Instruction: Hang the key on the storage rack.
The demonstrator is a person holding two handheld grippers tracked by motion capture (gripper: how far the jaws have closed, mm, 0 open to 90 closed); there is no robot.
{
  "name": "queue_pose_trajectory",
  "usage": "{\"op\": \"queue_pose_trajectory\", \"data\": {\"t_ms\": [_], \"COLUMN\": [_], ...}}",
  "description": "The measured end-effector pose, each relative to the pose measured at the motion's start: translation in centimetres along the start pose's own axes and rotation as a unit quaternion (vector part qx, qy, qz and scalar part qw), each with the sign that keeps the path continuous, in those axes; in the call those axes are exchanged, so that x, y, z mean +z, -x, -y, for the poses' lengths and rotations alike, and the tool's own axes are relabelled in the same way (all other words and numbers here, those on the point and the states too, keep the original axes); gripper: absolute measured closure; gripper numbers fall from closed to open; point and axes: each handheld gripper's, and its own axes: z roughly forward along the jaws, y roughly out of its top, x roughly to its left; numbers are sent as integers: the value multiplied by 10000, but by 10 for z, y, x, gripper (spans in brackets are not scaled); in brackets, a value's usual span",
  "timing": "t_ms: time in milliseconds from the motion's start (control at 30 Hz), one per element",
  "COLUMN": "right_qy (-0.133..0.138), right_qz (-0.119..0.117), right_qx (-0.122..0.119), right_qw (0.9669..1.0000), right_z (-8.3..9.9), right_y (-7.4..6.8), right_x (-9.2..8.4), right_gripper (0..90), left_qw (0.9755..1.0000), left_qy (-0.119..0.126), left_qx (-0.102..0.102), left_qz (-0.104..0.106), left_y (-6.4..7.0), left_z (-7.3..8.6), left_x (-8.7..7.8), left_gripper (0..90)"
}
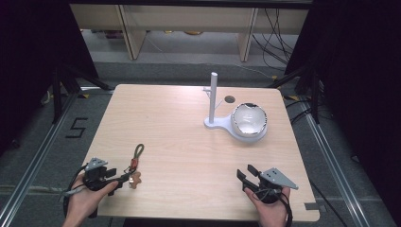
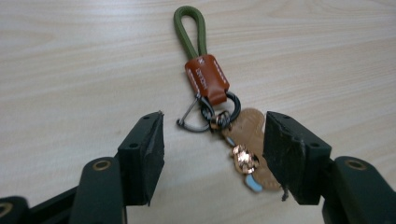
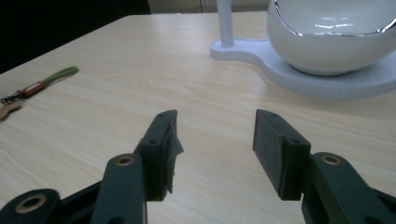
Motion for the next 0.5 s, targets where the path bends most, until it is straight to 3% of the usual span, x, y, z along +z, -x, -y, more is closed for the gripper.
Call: {"op": "queue_pose_trajectory", "data": {"t_ms": [33, 133, 200, 233, 267, 367, 400, 500], "right_qy": [9, -51, -118, -92, -172, -263, -257, -333], "right_qz": [1, 135, 224, 241, 226, 281, 308, 233], "right_qx": [120, -110, 122, -59, 208, -43, -12, 111], "right_qw": [9999, 9998, 9996, 9997, 9994, 9993, 9992, 9991], "right_z": [1, 3, 5, 4, 5, 4, 4, 3], "right_y": [-1, 4, 2, 6, 2, 6, 6, 5], "right_x": [0, 2, 1, 1, 0, -1, 1, -1], "right_gripper": [507, 507, 508, 509, 510, 513, 514, 515], "left_qw": [10000, 9999, 9999, 9997, 9997, 9989, 9983, 9978], "left_qy": [-39, -127, -118, -167, -191, -369, -522, -640], "left_qx": [32, 40, 117, 165, 169, 278, 249, 170], "left_qz": [7, 67, 13, 25, 44, 70, 61, 14], "left_y": [0, 2, 7, 8, 9, 10, 10, 9], "left_z": [2, 2, -3, -5, -7, -12, -17, -24], "left_x": [-2, -4, -8, -8, -7, -7, -6, -2], "left_gripper": [367, 351, 352, 354, 358, 385, 390, 406]}}
